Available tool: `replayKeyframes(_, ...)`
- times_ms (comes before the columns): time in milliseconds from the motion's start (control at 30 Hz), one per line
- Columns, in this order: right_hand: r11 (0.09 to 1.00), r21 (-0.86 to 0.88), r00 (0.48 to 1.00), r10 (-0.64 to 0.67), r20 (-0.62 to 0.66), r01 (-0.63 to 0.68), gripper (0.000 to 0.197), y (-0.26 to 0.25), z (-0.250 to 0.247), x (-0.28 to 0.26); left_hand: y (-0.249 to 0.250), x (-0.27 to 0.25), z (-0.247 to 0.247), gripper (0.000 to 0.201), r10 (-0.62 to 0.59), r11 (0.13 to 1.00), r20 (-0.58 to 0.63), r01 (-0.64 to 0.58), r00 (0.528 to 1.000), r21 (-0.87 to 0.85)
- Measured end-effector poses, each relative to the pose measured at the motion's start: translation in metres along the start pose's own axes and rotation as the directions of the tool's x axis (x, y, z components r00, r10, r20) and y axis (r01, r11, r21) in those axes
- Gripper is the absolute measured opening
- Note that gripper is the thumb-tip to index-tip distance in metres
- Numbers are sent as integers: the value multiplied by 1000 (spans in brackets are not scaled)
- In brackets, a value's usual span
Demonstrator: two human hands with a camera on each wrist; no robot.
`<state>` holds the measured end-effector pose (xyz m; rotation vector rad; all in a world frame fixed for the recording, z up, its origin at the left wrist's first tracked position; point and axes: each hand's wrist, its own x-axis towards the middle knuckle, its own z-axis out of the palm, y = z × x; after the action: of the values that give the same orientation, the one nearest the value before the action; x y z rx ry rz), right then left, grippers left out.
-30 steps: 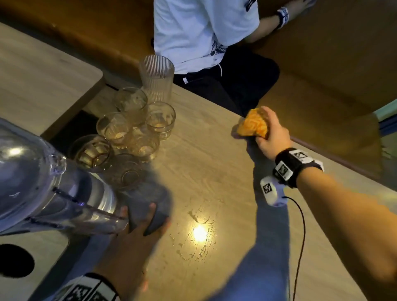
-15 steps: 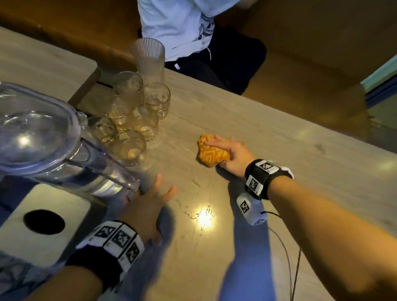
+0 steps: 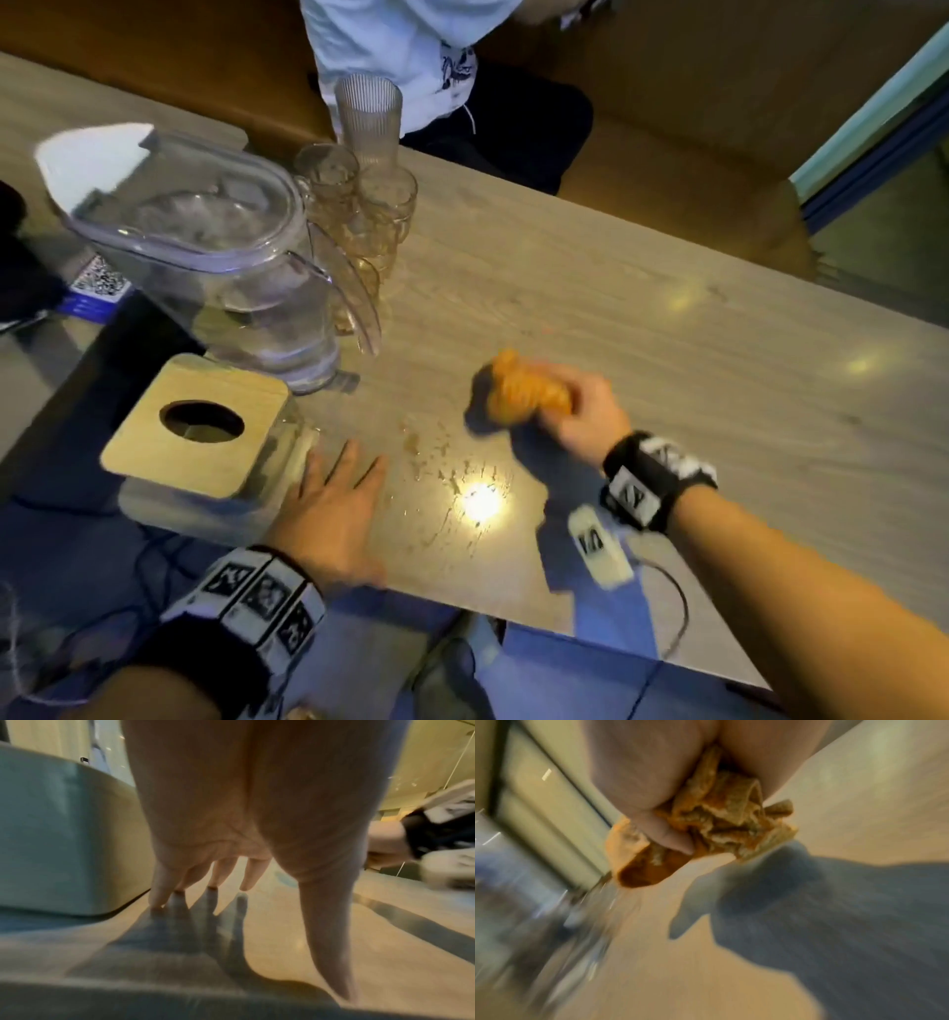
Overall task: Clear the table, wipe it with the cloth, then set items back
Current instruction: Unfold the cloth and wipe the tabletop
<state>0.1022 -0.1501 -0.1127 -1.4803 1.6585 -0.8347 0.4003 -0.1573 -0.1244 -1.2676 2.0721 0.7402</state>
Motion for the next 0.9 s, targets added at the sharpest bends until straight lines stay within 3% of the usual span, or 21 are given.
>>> replayKeyframes(33, 999, -37, 990, 28, -137, -34, 59, 3, -8, 20, -4, -3, 7, 126, -2, 1000, 24, 2, 1000, 26)
replayKeyframes(67, 992, -98, 979, 66, -194, -86, 64, 5, -13, 39, -6, -3, 11, 126, -4, 999, 24, 3, 1000, 45)
replayKeyframes(167, 933, -275, 973, 212, -96, -231, 70, 19, -3, 63, -6, -3, 18, 122, 2, 998, -19, 0, 1000, 69)
replayKeyframes(233, 932, -305, 980, 194, -43, -198, 69, 22, 13, 52, -4, -5, 19, 122, -4, 997, -30, 6, 1000, 76)
replayKeyframes(333, 963, -261, 995, 85, 59, -67, 66, 18, 34, 17, -4, -7, 15, 124, -2, 996, -38, 6, 999, 89)
replayKeyframes(500, 968, -252, 975, 46, 218, 11, 63, 1, 82, -66, -2, -13, 7, 126, 10, 997, -2, -10, 1000, 75)
replayKeyframes(733, 993, -110, 934, 9, 356, 32, 50, -26, 142, -185, -10, -25, 14, 123, 105, 994, -59, -103, 993, 24)
replayKeyframes(800, 994, -55, 903, 104, 416, -89, 49, -35, 146, -209, -19, -35, 21, 115, 186, 981, -94, -190, 978, -37)
replayKeyframes(833, 985, 0, 899, 160, 408, -175, 51, -42, 144, -214, -24, -41, 23, 108, 232, 969, -142, -241, 962, -51)
replayKeyframes(900, 963, 146, 962, 196, 189, -225, 59, -54, 133, -208, -34, -51, 24, 92, 301, 947, -274, -320, 913, -26)
